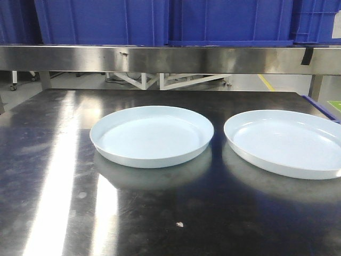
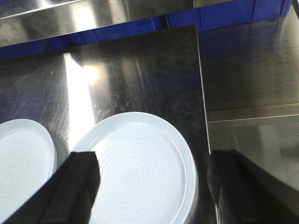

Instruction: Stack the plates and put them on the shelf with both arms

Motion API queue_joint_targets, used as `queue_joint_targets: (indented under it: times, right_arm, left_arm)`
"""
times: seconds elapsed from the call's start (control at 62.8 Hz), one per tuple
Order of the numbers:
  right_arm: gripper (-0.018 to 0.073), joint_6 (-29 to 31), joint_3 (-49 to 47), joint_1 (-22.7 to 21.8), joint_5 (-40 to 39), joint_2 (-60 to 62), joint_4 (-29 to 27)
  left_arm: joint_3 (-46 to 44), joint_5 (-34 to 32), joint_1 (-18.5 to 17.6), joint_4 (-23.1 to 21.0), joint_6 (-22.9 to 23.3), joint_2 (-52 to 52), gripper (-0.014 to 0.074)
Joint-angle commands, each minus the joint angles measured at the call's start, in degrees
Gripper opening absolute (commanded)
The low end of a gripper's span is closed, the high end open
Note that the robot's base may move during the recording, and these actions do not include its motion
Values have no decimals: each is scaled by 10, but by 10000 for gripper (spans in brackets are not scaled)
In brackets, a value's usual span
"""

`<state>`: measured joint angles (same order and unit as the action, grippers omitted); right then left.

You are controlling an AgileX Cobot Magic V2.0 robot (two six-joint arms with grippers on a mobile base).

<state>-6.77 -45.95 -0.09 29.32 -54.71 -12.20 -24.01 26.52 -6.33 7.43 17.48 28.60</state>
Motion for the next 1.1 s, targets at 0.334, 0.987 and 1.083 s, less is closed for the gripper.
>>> queue_joint_targets:
  times: [0.334,0.987,1.083]
  right_arm:
    - [591,5,-22,1,-33,5,-4]
    - [249,14,-22,1,46,-61,-4]
    - [438,23,-22,1,46,-72,-4]
  left_arm:
    - [-17,-50,2,2,6,1,92]
    - [-17,-50,2,2,6,1,91]
    - [-17,-50,2,2,6,1,92]
